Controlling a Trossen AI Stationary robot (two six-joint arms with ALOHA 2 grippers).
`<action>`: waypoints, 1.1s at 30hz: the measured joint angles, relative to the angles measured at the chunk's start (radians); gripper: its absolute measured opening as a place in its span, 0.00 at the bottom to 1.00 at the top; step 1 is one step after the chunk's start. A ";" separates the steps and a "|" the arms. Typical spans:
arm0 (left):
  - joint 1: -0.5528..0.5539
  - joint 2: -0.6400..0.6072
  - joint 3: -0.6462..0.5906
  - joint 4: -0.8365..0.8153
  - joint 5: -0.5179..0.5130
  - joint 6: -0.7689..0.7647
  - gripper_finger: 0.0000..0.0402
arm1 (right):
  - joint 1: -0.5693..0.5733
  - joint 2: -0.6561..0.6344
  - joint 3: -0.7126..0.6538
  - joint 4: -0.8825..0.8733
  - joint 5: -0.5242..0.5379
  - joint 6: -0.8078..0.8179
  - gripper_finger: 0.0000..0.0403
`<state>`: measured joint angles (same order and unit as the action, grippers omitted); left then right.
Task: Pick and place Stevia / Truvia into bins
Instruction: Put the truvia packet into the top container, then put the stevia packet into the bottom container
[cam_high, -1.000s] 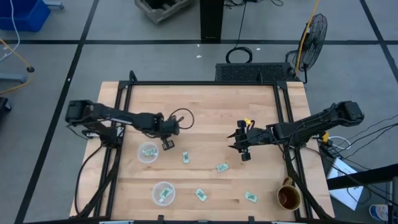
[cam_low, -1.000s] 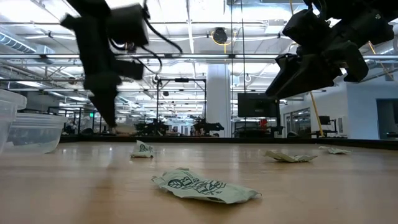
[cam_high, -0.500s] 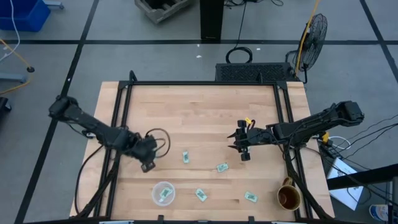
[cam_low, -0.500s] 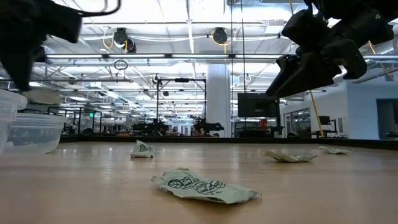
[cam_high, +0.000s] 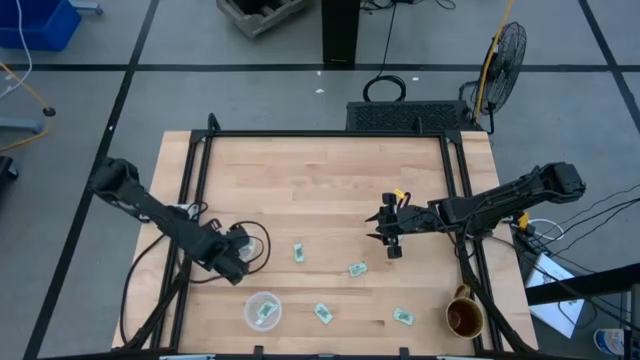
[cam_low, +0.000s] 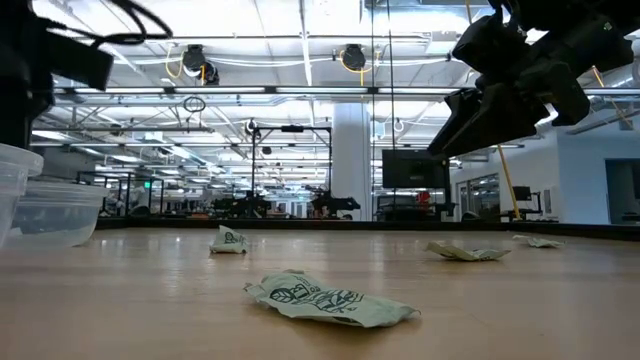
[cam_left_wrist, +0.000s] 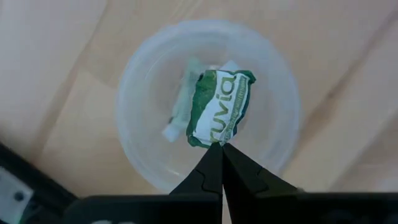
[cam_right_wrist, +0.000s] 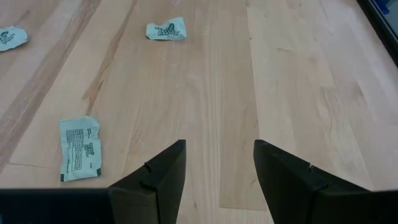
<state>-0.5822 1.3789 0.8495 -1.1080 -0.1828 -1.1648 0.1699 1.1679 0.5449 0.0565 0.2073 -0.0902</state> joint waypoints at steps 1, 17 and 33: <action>0.004 0.011 -0.004 -0.003 0.002 -0.001 0.02 | 0.000 0.000 0.000 0.000 0.000 0.000 0.45; 0.063 0.056 -0.007 0.008 0.025 0.009 0.05 | 0.000 0.000 0.000 -0.028 0.000 0.029 0.45; 0.092 0.056 -0.007 0.009 0.014 0.036 0.24 | 0.000 0.000 0.000 -0.065 0.031 0.067 0.45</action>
<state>-0.4900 1.4349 0.8425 -1.0988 -0.1689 -1.1286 0.1703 1.1680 0.5446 -0.0081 0.2385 -0.0233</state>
